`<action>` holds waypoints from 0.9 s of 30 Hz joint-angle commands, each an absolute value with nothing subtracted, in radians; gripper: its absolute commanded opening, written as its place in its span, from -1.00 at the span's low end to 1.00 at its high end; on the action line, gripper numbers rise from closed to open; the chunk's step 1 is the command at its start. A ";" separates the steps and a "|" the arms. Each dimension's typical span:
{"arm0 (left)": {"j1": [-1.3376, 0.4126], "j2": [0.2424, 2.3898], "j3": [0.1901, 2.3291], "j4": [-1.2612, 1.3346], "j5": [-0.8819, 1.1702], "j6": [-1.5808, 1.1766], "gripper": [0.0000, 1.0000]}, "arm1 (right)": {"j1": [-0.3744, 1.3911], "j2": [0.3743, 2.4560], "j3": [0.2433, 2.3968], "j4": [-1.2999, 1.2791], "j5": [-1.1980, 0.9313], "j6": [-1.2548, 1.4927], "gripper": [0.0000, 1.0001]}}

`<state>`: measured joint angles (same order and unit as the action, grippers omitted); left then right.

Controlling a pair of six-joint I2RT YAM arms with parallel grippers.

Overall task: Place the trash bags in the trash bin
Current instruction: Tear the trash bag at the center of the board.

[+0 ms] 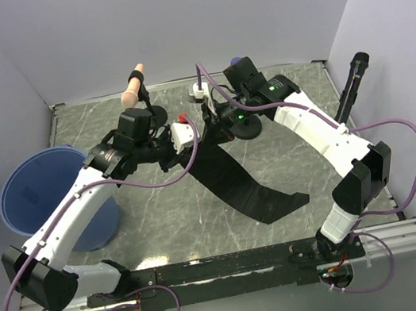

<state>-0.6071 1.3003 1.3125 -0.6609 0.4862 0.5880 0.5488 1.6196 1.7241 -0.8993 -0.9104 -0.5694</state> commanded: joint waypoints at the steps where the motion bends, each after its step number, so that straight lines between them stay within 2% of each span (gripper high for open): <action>1: -0.603 1.321 1.342 -0.640 0.549 0.587 -0.70 | 0.541 1.588 1.755 -0.865 -0.939 -0.575 -1.00; 4: -0.595 1.321 1.342 -0.647 0.555 0.589 -0.98 | 0.543 1.580 1.740 -0.847 -0.913 -0.548 -1.00; 5: -0.594 1.321 1.344 -0.652 0.558 0.589 -0.99 | 0.538 1.574 1.732 -0.836 -0.899 -0.534 -0.93; 6: -0.589 1.321 1.345 -0.656 0.563 0.586 -0.99 | 0.534 1.566 1.726 -0.828 -0.873 -0.514 -0.62; 8: -0.566 1.322 1.364 -0.669 0.587 0.552 -0.99 | 0.499 1.543 1.710 -0.818 -0.856 -0.488 -0.13; 9: -0.546 1.324 1.385 -0.673 0.607 0.528 -0.99 | 0.473 1.526 1.698 -0.815 -0.873 -0.479 0.19; 14: -0.514 1.358 1.524 -0.768 0.690 0.492 -0.99 | 0.374 1.479 1.620 -0.785 -0.940 -0.414 0.78; 15: -0.511 1.365 1.545 -0.778 0.701 0.483 -0.99 | 0.371 1.479 1.614 -0.772 -0.954 -0.394 0.98; 19: -0.495 1.361 1.568 -0.758 0.732 0.443 -0.99 | 0.396 1.502 1.609 -0.652 -1.000 -0.263 0.98; 27: -0.495 1.344 1.583 -0.762 0.703 0.433 -0.99 | 0.460 1.617 1.736 -0.620 -1.064 -0.270 0.98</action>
<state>-0.5007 1.3678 1.5448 -0.7670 0.6807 0.4644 0.4477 1.5696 1.6550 -0.6930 -0.9710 -0.3061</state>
